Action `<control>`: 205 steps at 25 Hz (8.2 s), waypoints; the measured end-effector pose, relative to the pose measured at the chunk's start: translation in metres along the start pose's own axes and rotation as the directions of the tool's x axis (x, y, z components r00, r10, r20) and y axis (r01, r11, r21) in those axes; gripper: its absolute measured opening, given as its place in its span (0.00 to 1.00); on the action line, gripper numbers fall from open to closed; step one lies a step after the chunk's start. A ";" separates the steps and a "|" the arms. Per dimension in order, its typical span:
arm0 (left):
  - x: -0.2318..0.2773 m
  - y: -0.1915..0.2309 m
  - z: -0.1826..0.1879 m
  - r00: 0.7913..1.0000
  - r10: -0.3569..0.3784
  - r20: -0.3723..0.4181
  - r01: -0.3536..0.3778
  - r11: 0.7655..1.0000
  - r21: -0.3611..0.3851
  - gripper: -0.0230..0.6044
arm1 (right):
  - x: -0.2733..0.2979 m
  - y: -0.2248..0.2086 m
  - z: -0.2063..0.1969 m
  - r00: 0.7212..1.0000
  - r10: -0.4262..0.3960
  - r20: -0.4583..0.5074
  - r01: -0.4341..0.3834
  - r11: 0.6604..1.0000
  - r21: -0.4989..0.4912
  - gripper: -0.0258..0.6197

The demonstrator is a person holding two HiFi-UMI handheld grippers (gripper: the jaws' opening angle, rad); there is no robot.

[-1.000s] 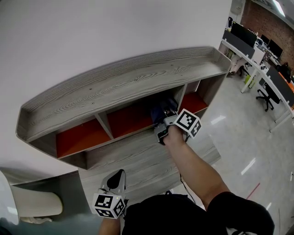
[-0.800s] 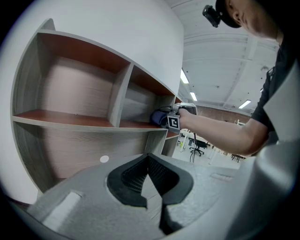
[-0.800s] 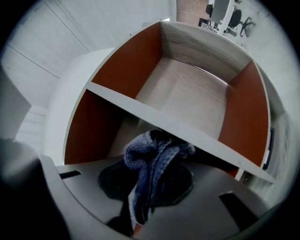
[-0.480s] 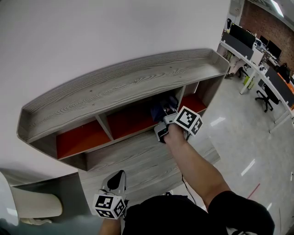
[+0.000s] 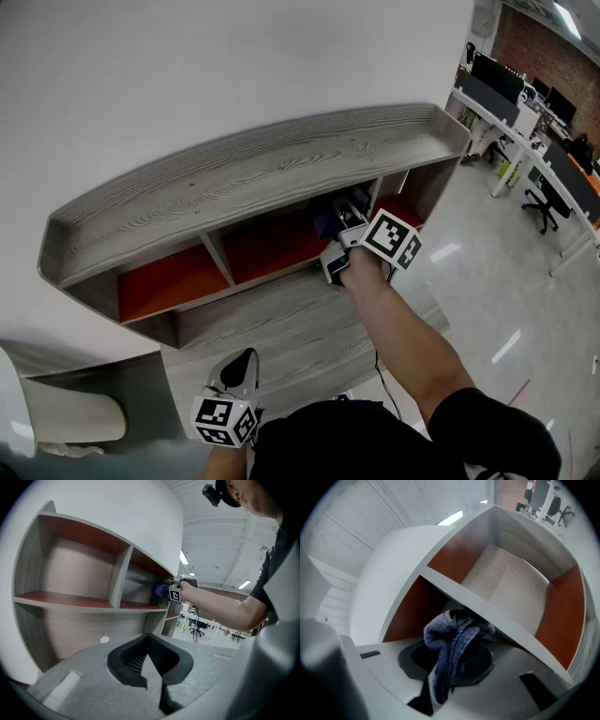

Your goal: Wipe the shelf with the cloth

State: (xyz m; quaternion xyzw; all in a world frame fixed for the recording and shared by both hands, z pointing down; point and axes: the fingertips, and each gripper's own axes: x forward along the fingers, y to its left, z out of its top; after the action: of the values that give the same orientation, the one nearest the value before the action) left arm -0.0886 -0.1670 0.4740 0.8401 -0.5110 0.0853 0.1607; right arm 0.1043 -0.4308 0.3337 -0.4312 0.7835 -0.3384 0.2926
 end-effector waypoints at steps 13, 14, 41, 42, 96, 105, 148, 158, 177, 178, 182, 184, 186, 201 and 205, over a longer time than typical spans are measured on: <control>0.000 0.004 0.003 1.000 0.005 0.007 -0.005 1.000 -0.004 0.05 | 0.010 0.033 0.008 0.998 -0.036 -0.057 0.011 0.919 -0.393 0.16; 0.000 0.004 0.003 1.000 0.005 0.008 -0.005 1.000 -0.005 0.05 | 0.010 0.034 0.007 0.998 -0.038 -0.058 0.010 0.907 -0.422 0.16; -0.016 0.025 -0.001 0.998 0.063 0.014 -0.062 0.998 -0.030 0.05 | 0.027 0.106 -0.087 0.979 0.048 -0.200 -0.176 0.696 -0.696 0.16; -0.017 0.026 -0.002 0.998 0.066 0.016 -0.066 0.997 -0.032 0.05 | 0.027 0.109 -0.092 0.977 0.051 -0.207 -0.184 0.690 -0.700 0.16; -0.051 0.071 -0.007 0.999 0.029 0.035 -0.027 0.998 -0.051 0.05 | 0.040 0.158 -0.182 0.981 -0.123 -0.148 -0.172 -0.215 -0.961 0.16; -0.062 0.077 -0.008 0.999 -0.034 0.031 0.035 0.998 -0.043 0.05 | 0.026 0.140 -0.191 0.960 -0.224 -0.167 -0.206 -0.166 -0.964 0.16; -0.127 -0.139 -0.078 0.990 0.133 0.045 -0.127 0.986 -0.112 0.05 | -0.384 0.050 -0.251 0.694 0.060 -0.718 -0.474 0.789 -0.392 0.16; -0.161 -0.154 -0.074 0.988 0.148 0.047 -0.145 0.988 -0.062 0.05 | -0.405 0.081 -0.261 0.686 0.114 -0.718 -0.510 0.780 -0.363 0.15; -0.227 -0.090 -0.073 0.997 0.061 0.043 -0.061 0.998 -0.017 0.05 | -0.403 0.132 -0.325 0.767 0.023 -0.641 -0.399 0.800 -0.448 0.15; -0.227 -0.087 -0.075 0.997 0.058 0.041 -0.058 0.998 -0.022 0.05 | -0.403 0.132 -0.326 0.770 0.018 -0.638 -0.395 0.799 -0.454 0.15; -0.228 -0.083 -0.080 0.999 0.043 0.026 -0.042 0.999 -0.033 0.05 | -0.402 0.135 -0.329 0.774 0.002 -0.633 -0.389 0.790 -0.473 0.15; -0.226 -0.082 -0.078 0.999 0.036 0.034 -0.035 0.999 -0.030 0.05 | -0.401 0.135 -0.330 0.774 -0.004 -0.633 -0.390 0.785 -0.482 0.15; -0.226 -0.080 -0.075 0.998 0.035 0.045 -0.034 0.999 -0.030 0.05 | -0.399 0.135 -0.331 0.774 -0.008 -0.633 -0.389 0.782 -0.487 0.15; -0.232 -0.079 -0.077 0.998 0.038 0.050 -0.037 0.999 -0.027 0.05 | -0.397 0.140 -0.332 0.781 -0.006 -0.624 -0.394 0.771 -0.500 0.15; -0.232 -0.081 -0.075 0.998 0.033 0.050 -0.032 0.999 -0.023 0.05 | -0.398 0.141 -0.332 0.780 -0.011 -0.625 -0.394 0.768 -0.505 0.15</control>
State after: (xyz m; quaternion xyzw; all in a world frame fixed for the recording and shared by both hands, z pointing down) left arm -0.1229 0.0873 0.4581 0.8318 -0.5292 0.0610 0.1557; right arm -0.0298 0.0657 0.4888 -0.2861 0.9421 -0.1505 -0.0888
